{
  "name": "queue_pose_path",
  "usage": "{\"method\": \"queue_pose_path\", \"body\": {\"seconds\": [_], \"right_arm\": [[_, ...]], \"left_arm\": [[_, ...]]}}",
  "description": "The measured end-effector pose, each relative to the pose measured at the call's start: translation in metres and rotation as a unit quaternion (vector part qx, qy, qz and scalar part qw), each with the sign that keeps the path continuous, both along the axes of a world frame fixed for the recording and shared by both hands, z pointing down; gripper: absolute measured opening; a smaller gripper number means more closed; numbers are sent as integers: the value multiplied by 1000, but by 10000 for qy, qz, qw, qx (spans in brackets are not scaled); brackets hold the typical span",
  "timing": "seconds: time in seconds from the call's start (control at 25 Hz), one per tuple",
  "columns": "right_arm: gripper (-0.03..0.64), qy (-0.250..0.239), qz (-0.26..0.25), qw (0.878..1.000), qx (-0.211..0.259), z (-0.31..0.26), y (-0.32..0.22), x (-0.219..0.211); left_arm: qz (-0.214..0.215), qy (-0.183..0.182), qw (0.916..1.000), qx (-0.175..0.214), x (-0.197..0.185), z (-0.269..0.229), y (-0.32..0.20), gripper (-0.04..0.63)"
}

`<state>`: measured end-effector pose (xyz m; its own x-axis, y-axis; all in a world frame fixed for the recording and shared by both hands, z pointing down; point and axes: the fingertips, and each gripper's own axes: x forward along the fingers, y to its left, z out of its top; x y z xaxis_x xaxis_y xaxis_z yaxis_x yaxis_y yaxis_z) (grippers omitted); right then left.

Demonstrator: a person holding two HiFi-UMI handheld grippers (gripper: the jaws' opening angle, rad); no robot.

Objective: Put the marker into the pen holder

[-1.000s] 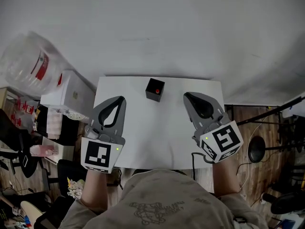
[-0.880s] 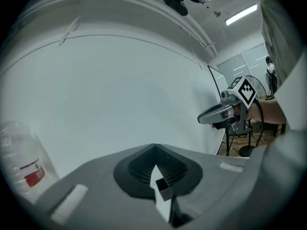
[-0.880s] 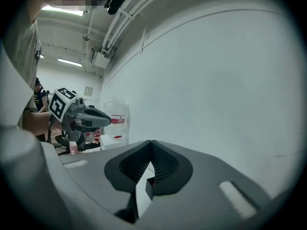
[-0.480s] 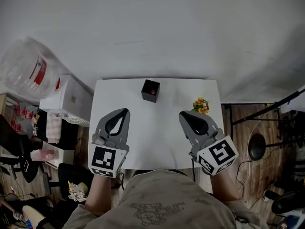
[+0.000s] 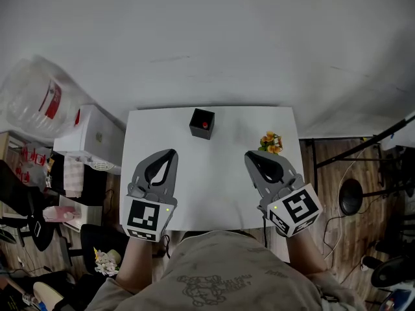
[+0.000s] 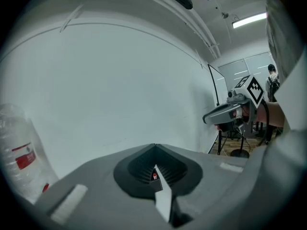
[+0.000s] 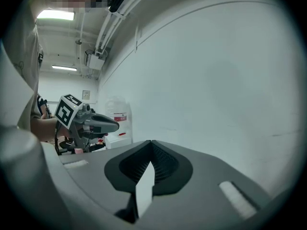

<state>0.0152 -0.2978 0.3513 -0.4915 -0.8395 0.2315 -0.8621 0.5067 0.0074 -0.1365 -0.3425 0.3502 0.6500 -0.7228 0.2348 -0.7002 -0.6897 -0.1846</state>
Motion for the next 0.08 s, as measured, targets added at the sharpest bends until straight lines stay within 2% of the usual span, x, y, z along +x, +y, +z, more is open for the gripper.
{"method": "queue_pose_path", "body": {"seconds": [0.08], "right_arm": [[28,32,-1,10000,-2,0,-2,3]], "left_arm": [[21,-17,10000,-8,2,0,-1,0]]}}
